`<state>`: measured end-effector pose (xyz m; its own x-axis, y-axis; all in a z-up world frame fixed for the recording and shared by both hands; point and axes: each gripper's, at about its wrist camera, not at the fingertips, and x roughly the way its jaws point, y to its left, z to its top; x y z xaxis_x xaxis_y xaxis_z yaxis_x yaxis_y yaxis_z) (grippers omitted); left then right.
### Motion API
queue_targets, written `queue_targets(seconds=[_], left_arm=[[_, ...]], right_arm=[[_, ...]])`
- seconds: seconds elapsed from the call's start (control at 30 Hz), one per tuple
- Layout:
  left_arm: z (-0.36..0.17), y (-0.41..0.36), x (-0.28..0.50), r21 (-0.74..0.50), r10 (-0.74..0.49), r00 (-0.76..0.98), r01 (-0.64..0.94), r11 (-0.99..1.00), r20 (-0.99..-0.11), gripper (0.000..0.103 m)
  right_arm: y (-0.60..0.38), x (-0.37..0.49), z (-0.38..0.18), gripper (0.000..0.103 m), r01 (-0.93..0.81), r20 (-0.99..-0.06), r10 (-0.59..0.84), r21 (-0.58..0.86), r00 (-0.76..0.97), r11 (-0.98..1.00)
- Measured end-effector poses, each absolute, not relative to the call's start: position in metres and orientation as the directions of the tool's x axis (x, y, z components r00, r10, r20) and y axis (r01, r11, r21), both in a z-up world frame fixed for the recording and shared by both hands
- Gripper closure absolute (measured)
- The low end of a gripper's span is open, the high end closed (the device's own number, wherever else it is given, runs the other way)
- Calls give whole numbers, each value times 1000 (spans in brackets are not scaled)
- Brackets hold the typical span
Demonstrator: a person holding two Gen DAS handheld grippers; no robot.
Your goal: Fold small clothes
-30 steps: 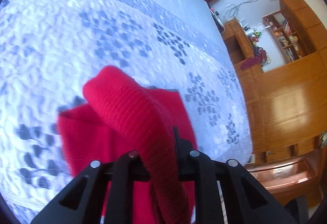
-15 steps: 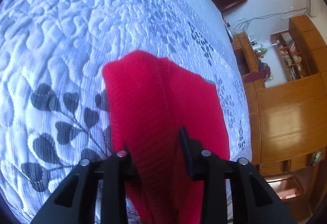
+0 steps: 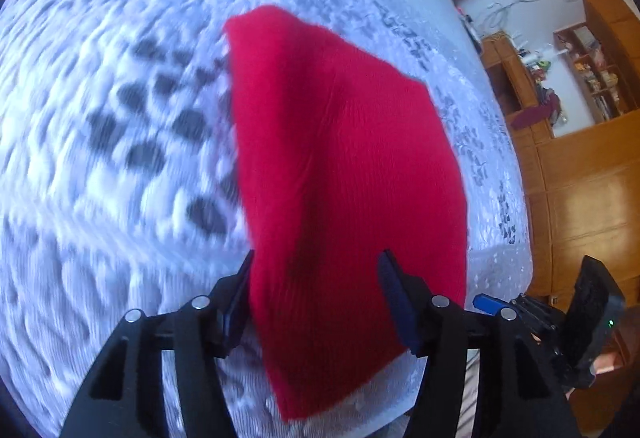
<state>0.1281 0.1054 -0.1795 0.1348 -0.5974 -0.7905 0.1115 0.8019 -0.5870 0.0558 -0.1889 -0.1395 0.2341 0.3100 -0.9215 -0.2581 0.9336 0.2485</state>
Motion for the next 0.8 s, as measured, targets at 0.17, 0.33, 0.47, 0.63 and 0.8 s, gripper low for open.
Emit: queue_targets(seconds=[0.17,0.33,0.47,0.63,0.8], left_arm=[[-186,115,105,-648,-645,142,29,761,-751,42],[-188,115,99,-682,-674,118,-36,731,-729,43],[-190,108,97,-705,-698,102,-77,705,-709,44],[-187,98,97,-685,-678,99,-89,723,-729,44],[-183,90,97,-675,-667,102,-98,731,-738,44]], right_arm=[[-166,46,-142,63,-387,-926,236,110,294,915],[-150,46,-151,60,-441,-929,194,37,316,897],[-146,48,-160,59,-461,-932,137,-35,335,886],[-160,34,-141,57,-479,-910,202,5,361,878],[-153,34,-136,57,-533,-901,277,62,333,844]])
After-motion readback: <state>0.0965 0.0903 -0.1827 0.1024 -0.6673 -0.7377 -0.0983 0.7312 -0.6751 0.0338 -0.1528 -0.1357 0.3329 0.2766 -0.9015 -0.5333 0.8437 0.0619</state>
